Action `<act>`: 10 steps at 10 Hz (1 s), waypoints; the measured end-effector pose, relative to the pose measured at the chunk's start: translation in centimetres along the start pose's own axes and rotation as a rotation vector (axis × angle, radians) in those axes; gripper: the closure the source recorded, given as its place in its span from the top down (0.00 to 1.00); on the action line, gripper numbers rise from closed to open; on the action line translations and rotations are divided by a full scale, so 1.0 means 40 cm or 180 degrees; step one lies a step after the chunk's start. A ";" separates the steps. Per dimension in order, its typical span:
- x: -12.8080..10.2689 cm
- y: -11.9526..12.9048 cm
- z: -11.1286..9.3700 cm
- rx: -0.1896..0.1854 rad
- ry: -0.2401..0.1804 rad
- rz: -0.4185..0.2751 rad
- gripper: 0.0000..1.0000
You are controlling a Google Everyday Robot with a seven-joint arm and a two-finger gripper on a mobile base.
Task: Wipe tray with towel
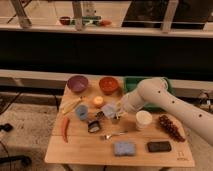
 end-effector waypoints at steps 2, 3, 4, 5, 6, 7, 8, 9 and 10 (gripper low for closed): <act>0.067 -0.013 -0.057 0.0199 0.0078 0.0176 0.04; 0.102 -0.013 -0.084 0.0272 0.0112 0.0233 0.04; 0.163 -0.009 -0.128 0.0381 0.0164 0.0331 0.04; 0.203 -0.004 -0.151 0.0439 0.0194 0.0401 0.04; 0.255 -0.005 -0.176 0.0504 0.0235 0.0490 0.04; 0.303 -0.020 -0.191 0.0551 0.0273 0.0563 0.04; 0.339 -0.042 -0.193 0.0558 0.0292 0.0591 0.04; 0.355 -0.061 -0.192 0.0564 0.0297 0.0597 0.04; 0.364 -0.062 -0.194 0.0566 0.0306 0.0607 0.04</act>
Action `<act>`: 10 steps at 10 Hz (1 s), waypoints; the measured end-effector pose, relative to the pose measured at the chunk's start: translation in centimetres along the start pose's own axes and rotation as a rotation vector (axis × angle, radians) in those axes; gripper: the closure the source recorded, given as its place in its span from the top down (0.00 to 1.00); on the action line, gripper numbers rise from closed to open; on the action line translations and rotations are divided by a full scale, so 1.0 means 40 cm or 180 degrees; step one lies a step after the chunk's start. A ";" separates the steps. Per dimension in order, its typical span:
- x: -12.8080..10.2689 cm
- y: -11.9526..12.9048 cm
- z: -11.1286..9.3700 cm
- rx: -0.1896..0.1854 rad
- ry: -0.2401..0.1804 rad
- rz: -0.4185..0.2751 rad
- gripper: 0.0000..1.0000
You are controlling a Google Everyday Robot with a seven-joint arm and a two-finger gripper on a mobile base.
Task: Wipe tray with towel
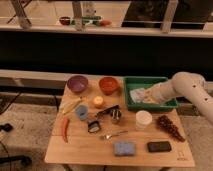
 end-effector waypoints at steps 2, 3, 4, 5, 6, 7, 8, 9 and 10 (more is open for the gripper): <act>0.003 0.002 -0.002 0.0000 0.0004 0.0005 0.04; 0.000 0.000 0.001 -0.0003 0.0003 -0.0003 0.04; 0.000 -0.001 0.004 0.0002 0.0010 -0.0004 0.04; 0.010 -0.003 0.009 0.0013 0.0022 0.0029 0.04; 0.019 -0.014 0.022 0.0020 0.0031 0.0049 0.04; 0.031 -0.043 0.048 0.0035 0.0029 0.0075 0.04; 0.043 -0.068 0.068 0.0043 0.0027 0.0105 0.04; 0.058 -0.085 0.086 0.0046 0.0029 0.0126 0.04; 0.070 -0.094 0.096 0.0050 0.0036 0.0141 0.04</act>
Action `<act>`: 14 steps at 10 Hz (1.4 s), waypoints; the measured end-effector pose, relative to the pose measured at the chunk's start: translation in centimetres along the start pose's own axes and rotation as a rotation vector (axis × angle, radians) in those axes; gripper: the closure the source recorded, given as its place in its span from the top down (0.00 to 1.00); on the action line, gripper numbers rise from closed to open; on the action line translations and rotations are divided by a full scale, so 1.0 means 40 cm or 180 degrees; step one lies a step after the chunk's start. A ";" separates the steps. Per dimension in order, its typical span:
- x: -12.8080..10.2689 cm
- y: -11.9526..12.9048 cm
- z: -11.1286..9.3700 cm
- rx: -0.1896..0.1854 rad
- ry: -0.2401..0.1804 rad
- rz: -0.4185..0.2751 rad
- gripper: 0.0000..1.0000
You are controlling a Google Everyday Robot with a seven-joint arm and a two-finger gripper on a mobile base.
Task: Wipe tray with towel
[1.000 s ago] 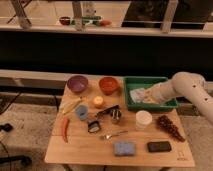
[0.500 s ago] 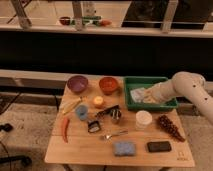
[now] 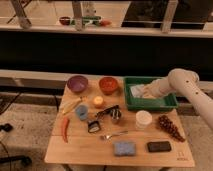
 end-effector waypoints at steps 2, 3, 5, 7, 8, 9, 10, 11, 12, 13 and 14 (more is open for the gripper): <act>0.024 -0.016 0.034 -0.0011 0.0007 0.0044 0.04; 0.035 -0.015 0.045 -0.0018 0.0015 0.0060 0.04; 0.064 -0.021 0.062 -0.0027 0.0050 0.0095 0.04; 0.084 -0.031 0.086 -0.0056 0.0081 0.0106 0.04; 0.092 -0.036 0.098 -0.0073 0.0089 0.0109 0.04; 0.100 -0.041 0.110 -0.0089 0.0096 0.0107 0.04; 0.106 -0.044 0.120 -0.0101 0.0098 0.0103 0.04; 0.116 -0.048 0.136 -0.0119 0.0097 0.0095 0.04; 0.126 -0.051 0.151 -0.0133 0.0096 0.0092 0.04; 0.134 -0.053 0.162 -0.0147 0.0099 0.0094 0.04; 0.140 -0.055 0.179 -0.0176 0.0097 0.0090 0.04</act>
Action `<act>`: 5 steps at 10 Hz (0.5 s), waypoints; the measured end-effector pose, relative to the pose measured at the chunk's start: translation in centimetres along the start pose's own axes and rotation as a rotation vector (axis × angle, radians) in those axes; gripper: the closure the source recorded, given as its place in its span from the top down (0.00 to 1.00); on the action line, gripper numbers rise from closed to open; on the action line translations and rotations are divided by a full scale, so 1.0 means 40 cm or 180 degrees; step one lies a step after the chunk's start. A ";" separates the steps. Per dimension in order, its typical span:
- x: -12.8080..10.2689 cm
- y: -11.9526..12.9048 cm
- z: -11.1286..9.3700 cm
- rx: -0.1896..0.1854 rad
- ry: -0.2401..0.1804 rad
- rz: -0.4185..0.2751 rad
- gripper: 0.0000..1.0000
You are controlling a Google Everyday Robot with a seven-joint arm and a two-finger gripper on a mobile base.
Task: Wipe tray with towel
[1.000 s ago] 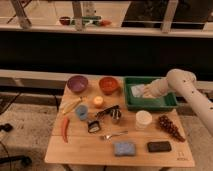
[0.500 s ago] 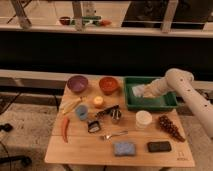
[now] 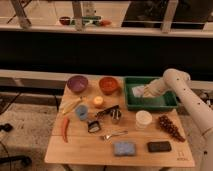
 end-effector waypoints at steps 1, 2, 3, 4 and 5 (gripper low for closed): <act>0.003 0.001 0.011 -0.0013 -0.0002 -0.0002 0.04; 0.003 0.009 0.032 -0.0058 -0.0009 -0.0013 0.04; -0.001 0.012 0.042 -0.0087 -0.0020 -0.0024 0.04; -0.005 0.019 0.054 -0.0128 -0.0030 -0.0031 0.04; -0.005 0.024 0.061 -0.0148 -0.0034 -0.0031 0.04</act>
